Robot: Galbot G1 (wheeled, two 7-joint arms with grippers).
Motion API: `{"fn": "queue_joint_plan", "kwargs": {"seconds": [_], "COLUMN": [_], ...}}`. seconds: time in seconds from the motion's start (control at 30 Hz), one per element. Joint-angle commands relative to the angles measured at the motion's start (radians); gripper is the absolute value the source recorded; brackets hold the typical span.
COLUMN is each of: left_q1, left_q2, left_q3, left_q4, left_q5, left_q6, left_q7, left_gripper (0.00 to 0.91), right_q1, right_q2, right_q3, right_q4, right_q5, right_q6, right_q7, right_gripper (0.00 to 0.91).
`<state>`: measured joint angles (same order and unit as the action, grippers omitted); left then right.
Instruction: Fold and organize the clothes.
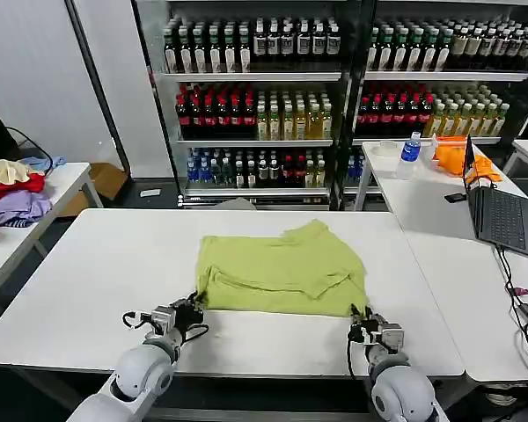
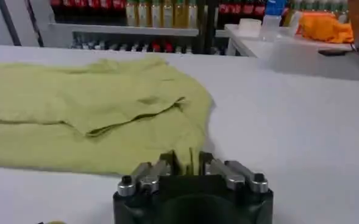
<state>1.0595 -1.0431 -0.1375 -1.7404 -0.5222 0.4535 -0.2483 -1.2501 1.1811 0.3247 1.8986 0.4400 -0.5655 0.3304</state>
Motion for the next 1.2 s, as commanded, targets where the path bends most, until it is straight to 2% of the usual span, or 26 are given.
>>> {"fn": "queue_joint_plan", "kwargs": {"seconds": [0.03,0.27,0.43,0.63,0.67,0.7,0.8,0.83,0.87,1.03,1.2], "left_q1": [0.059,0.206,0.376,0.497,0.506,0.516,0.53,0.531,0.531,0.498,0.41], "left_q2": [0.009,0.034,0.041,0.035,0.034,0.034,0.044,0.047,0.05,0.086,0.126], "left_q3": [-0.012,-0.05,-0.093,-0.13,-0.134,-0.141,-0.165,-0.174,-0.182,-0.229,-0.26], "left_q4": [-0.08,-0.235,-0.351,-0.433,-0.44,-0.446,-0.46,-0.465,-0.47,-0.482,-0.437], "left_q5": [0.002,0.029,0.06,0.088,0.092,0.094,0.092,0.093,0.094,0.09,0.039], "left_q6": [0.007,0.016,0.016,0.014,0.014,0.015,0.014,0.015,0.016,0.027,0.033], "left_q7": [0.0,-0.009,-0.012,-0.016,-0.016,-0.017,-0.003,0.002,0.003,0.016,0.008], "left_gripper": [0.03,0.03,0.03,0.02,0.03,0.02,0.04,0.121,0.907,0.907,0.907], "right_q1": [-0.038,-0.155,-0.281,-0.386,-0.394,-0.405,-0.425,-0.431,-0.434,-0.413,-0.303], "right_q2": [-0.007,-0.028,-0.044,-0.051,-0.052,-0.052,-0.05,-0.049,-0.046,-0.048,-0.074], "right_q3": [0.003,0.024,0.049,0.094,0.096,0.1,0.109,0.115,0.123,0.164,0.171], "right_q4": [0.048,0.169,0.26,0.349,0.355,0.363,0.383,0.398,0.416,0.456,0.408], "right_q5": [0.0,-0.034,-0.105,-0.151,-0.157,-0.167,-0.181,-0.181,-0.18,-0.173,-0.111], "right_q6": [-0.012,-0.012,-0.013,-0.014,-0.014,-0.014,-0.013,-0.013,-0.012,-0.011,-0.005], "right_q7": [0.001,0.005,-0.003,-0.021,-0.023,-0.029,-0.037,-0.042,-0.044,-0.051,-0.038], "right_gripper": [0.0,0.0,0.0,0.0,0.786,0.907,0.907,0.907,0.907,0.907,0.907]}}
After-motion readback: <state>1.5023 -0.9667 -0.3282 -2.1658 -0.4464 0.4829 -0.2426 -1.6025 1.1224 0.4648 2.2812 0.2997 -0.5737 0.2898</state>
